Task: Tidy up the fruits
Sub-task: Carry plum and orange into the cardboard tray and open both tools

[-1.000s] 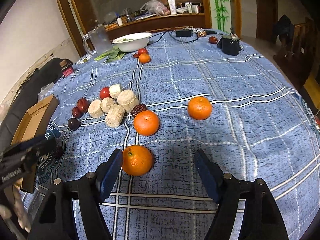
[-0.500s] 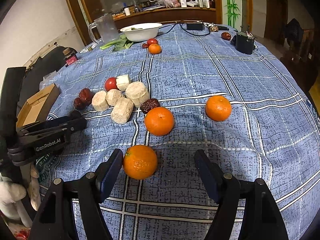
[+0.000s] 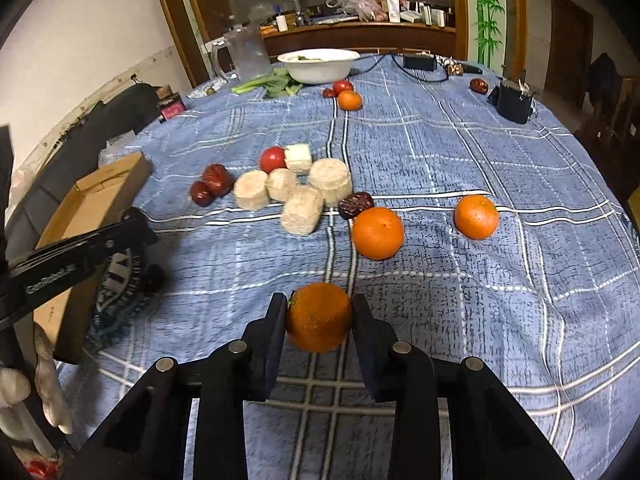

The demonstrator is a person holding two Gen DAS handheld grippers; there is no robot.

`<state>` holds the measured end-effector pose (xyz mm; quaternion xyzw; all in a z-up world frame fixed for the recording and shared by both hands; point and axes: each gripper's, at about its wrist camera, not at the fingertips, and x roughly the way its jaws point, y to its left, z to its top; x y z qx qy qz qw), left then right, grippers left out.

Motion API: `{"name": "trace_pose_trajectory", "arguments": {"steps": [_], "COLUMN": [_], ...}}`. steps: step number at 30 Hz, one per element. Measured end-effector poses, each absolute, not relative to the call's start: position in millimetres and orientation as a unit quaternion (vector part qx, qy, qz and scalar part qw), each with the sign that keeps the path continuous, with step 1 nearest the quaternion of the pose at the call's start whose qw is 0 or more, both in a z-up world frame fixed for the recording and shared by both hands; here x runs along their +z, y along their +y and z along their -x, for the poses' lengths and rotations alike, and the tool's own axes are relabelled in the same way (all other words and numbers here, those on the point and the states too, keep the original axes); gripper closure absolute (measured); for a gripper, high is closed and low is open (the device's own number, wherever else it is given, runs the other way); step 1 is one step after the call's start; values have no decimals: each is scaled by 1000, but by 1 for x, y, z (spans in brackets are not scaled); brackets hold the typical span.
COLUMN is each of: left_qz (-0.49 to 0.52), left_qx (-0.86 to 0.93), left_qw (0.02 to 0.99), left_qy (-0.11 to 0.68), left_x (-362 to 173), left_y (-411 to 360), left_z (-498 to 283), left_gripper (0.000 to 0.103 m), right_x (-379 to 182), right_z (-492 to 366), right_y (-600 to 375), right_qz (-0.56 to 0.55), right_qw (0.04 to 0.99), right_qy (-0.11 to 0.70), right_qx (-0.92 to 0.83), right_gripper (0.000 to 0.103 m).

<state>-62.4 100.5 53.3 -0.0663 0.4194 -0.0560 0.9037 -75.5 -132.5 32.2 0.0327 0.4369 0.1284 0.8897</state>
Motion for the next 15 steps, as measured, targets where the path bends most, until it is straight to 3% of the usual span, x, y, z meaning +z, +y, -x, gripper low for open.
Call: {"name": "trace_pose_trajectory", "arguments": {"steps": [15], "left_qz": [134], "left_qx": [109], "left_qw": [915], "left_qy": [364], "left_x": [75], "left_y": [258], "left_z": [143], "left_gripper": [80], "right_x": [84], "right_z": [123], "right_y": [19], "right_qz": [20], "right_qw": [859], "right_qy": [424], "right_qx": [287], "right_gripper": [68]}}
